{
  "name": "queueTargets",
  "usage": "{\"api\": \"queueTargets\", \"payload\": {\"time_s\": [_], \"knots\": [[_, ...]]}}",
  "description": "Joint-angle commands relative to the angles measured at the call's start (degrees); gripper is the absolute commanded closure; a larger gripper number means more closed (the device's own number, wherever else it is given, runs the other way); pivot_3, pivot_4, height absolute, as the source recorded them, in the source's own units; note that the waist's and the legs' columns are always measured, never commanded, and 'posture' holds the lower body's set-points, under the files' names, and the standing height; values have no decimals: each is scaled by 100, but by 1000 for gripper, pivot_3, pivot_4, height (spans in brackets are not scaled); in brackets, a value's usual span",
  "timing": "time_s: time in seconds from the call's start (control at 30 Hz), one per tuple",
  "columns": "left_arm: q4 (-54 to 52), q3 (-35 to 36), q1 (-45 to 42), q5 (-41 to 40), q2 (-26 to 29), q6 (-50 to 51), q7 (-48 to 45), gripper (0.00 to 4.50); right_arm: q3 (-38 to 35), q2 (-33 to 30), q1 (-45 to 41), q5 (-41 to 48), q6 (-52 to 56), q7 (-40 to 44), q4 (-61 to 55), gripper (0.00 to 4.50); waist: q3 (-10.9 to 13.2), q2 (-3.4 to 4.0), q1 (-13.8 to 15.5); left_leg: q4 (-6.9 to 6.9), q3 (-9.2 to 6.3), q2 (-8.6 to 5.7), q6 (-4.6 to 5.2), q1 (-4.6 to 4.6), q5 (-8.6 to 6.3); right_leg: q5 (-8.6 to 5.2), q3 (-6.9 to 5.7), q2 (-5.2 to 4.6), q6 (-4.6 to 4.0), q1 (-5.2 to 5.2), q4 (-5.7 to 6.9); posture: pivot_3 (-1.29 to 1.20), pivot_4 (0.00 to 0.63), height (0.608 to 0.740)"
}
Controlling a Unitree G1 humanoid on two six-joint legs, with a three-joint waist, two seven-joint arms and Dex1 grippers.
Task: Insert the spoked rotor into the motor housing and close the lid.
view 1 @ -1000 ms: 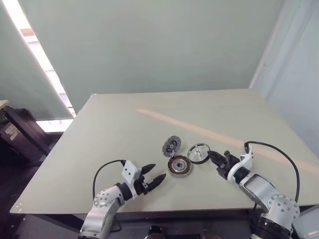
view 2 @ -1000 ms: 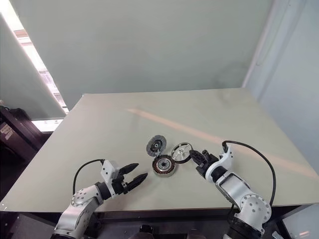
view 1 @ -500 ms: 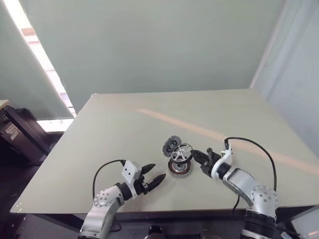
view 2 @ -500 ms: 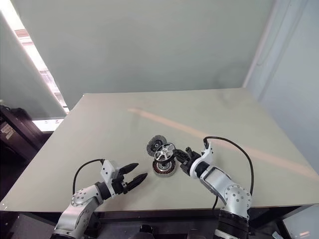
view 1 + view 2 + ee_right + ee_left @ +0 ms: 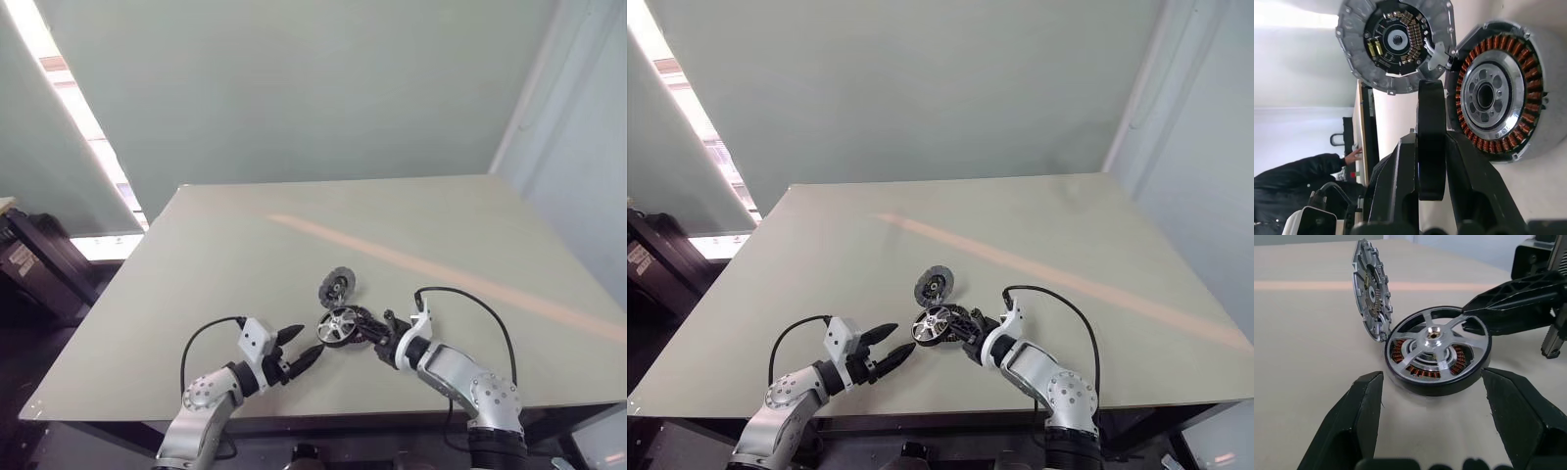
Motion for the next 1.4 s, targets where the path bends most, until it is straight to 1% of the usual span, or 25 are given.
{"api": "queueTargets", "payload": {"time_s": [0.03,0.63,1.4], "knots": [[-262,41,-56,-20,51,-42,1,1075,129,546,-157,108,-204,169,-36,4040,0,0,-1,0,0,0,0,0,0,0,0,0,0,0,0,0,0,740],[-228,10,-81,-14,27,-62,-15,1075,50,154,-247,45,-519,236,-24,4040,0,0,-51,0,-1,0,0,0,0,0,0,0,0,0,0,0,0,740],[-202,-14,-127,-2,23,-66,-45,1075,48,131,-242,-684,-772,494,184,4040,0,0,-51,3,-1,0,0,2,0,0,0,1,0,3,1,0,0,740]]}}
